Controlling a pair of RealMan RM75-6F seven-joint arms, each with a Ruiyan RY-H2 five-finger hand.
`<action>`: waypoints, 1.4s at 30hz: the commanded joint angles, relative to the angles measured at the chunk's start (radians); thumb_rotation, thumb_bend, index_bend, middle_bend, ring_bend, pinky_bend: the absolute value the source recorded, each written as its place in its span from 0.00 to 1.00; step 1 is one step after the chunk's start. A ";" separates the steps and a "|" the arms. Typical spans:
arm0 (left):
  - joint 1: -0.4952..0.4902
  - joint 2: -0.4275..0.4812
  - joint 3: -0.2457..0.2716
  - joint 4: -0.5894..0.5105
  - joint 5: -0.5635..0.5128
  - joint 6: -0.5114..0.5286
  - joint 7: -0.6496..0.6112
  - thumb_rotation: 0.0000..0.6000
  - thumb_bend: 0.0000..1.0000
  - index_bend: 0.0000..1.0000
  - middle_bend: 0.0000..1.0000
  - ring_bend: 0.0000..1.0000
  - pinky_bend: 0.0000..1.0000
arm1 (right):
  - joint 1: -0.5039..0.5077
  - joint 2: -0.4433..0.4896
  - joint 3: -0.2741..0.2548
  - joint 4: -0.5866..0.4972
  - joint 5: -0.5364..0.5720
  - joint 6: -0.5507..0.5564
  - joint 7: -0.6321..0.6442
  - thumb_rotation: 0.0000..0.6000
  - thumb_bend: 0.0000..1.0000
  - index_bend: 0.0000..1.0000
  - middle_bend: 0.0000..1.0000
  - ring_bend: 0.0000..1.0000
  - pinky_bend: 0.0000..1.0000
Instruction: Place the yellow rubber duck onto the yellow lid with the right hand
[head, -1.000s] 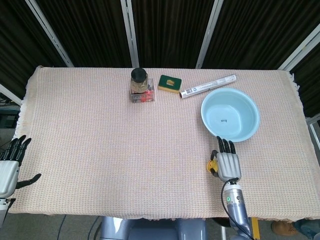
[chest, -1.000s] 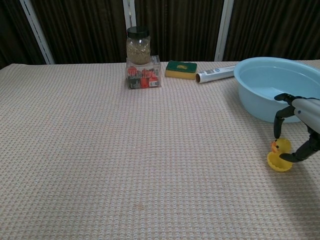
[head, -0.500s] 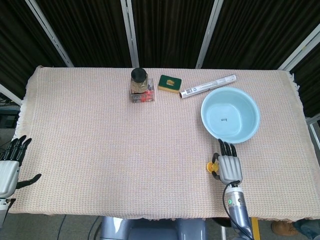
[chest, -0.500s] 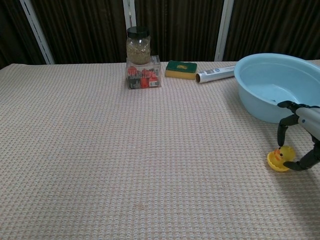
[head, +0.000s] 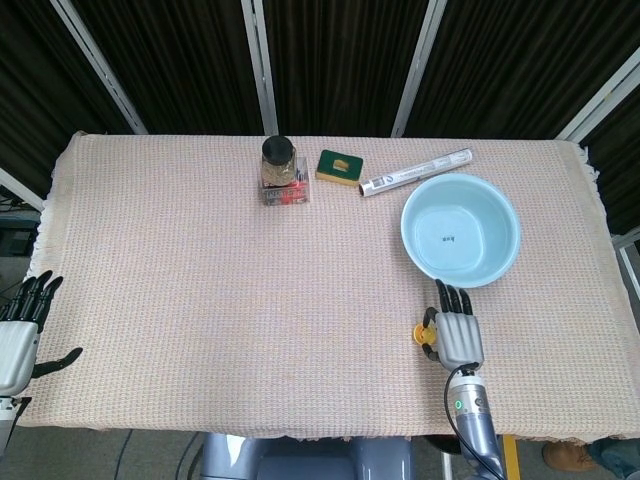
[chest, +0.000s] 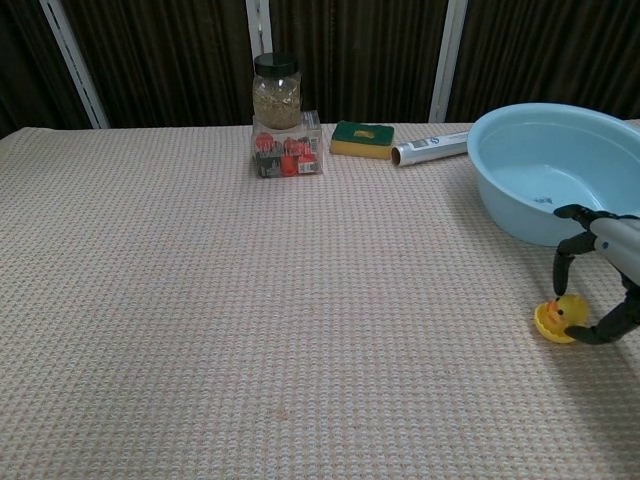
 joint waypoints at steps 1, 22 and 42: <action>0.000 0.000 0.000 0.000 0.000 -0.001 0.000 1.00 0.00 0.00 0.00 0.00 0.22 | 0.000 -0.002 0.000 0.004 0.000 -0.002 0.000 1.00 0.17 0.52 0.00 0.00 0.00; -0.001 -0.001 0.001 0.000 0.002 -0.002 0.002 1.00 0.00 0.00 0.00 0.00 0.22 | 0.001 -0.006 0.010 0.034 0.000 -0.027 0.024 1.00 0.17 0.52 0.00 0.00 0.00; -0.001 0.000 0.000 -0.001 0.000 -0.002 0.002 1.00 0.00 0.00 0.00 0.00 0.22 | -0.002 0.014 0.003 0.023 -0.021 -0.041 0.044 1.00 0.18 0.44 0.00 0.00 0.00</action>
